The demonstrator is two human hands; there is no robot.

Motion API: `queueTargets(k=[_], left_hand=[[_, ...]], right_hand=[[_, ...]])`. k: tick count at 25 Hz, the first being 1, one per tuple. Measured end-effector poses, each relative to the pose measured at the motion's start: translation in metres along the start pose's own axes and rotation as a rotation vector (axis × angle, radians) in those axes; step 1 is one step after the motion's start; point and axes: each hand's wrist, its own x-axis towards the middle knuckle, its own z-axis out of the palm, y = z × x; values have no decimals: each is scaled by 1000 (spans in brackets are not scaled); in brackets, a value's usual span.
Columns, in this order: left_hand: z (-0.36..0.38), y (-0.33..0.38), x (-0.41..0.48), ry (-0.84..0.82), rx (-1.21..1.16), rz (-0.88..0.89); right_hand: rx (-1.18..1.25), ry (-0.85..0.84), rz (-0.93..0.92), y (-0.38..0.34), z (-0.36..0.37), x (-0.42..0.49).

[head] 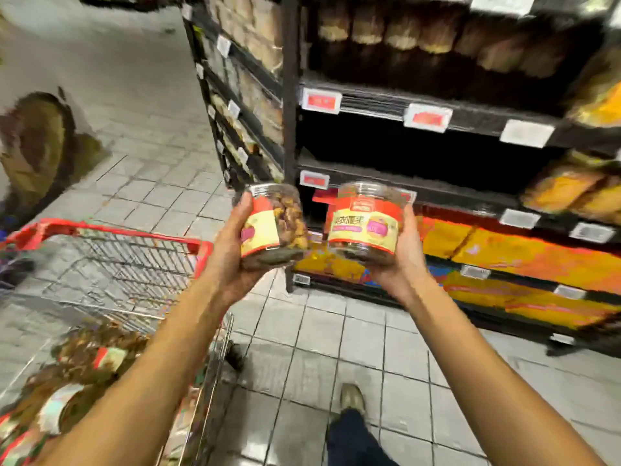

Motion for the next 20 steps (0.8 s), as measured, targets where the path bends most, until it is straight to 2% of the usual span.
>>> queueTargets(k=[3,6,11,17,20], left_hand=[[29,-27,72,39,7,-7],[44,-49,145,144,41,5],[27,-56,244,322,154,149],[-4,-51,368,402,521,449],[-25,-53,417,413,737,488]], right_hand=[[-34,30,-15,-39,-38,50],[-38,46,3,-71,-55,123],[-31,108,16,-84,-59,229],[27,125,-47,-86,-55,318],[19,119,-97,-84,-56,343]])
